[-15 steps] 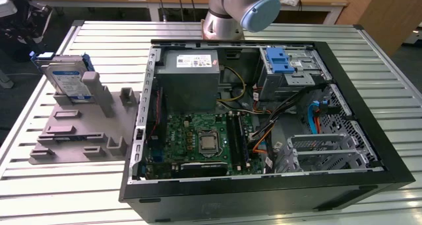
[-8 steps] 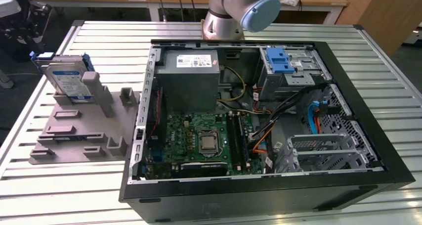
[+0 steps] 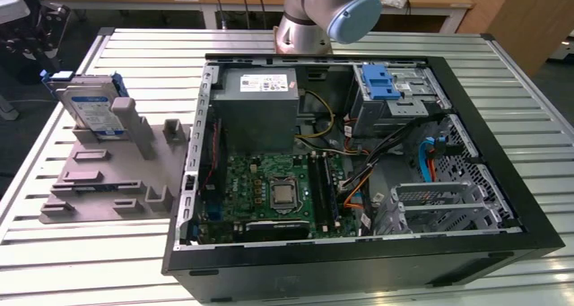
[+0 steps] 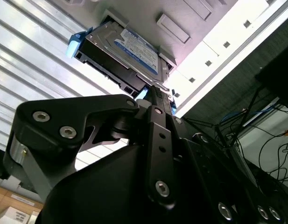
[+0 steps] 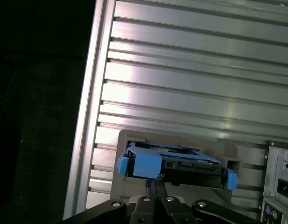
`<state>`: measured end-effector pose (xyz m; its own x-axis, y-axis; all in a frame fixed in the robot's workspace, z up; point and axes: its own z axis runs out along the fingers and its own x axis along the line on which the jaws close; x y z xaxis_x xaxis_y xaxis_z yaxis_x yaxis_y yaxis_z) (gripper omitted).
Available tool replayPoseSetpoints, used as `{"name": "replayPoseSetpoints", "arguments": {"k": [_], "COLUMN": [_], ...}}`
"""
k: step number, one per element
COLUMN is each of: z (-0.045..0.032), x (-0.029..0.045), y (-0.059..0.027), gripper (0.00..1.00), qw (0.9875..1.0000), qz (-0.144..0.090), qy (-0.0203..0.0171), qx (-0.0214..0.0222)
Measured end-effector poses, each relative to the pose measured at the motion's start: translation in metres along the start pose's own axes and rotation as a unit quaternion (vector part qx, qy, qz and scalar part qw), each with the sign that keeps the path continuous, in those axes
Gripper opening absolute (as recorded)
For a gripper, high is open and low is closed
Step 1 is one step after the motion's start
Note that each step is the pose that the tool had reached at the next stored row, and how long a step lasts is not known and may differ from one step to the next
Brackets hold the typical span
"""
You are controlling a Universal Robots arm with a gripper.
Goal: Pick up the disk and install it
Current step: 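Pick up the disk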
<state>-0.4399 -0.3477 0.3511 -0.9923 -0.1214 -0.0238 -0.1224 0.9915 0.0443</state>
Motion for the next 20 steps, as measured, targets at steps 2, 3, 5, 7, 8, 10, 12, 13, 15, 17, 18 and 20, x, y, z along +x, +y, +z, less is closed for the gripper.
{"name": "replayPoseSetpoints", "arguments": {"k": [2, 3, 5, 7, 8, 10, 12, 13, 15, 17, 18, 20], "z": [0.0, 0.0, 0.0, 0.0, 0.0, 0.0001, 0.0, 0.0, 0.0, 0.0, 0.0, 0.0], "x": [0.0, 0.0, 0.0001, 0.0001, 0.0, 0.0001, 0.0, 0.0, 0.0, 0.0, 0.0, 0.0], "y": [0.0, 0.0, 0.0, 0.0, 0.0, 0.0, 0.0, 0.0, 0.0, 0.0, 0.0, 0.0], "gripper": [0.11, 0.11, 0.11, 0.11, 0.11, 0.11, 0.11, 0.11, 0.11, 0.11, 0.11, 0.11], "qw": [1.0, 1.0, 1.0, 0.9999, 0.9999, 0.9999, 0.9997, 0.9997, 0.9995, 0.9993, 0.9992, 0.999], "qz": [-0.001, -0.001, -0.006, -0.011, -0.013, -0.017, -0.023, -0.026, -0.032, -0.037, -0.039, -0.045], "qy": [0.0, 0.0001, 0.0003, 0.0004, 0.0005, 0.0007, 0.001, 0.0011, 0.0014, 0.0016, 0.0017, 0.0019], "qx": [0.0, 0.0, -0.0001, -0.0003, -0.0003, -0.0004, -0.0006, -0.0007, -0.0008, -0.0009, -0.0009, -0.0011]}}
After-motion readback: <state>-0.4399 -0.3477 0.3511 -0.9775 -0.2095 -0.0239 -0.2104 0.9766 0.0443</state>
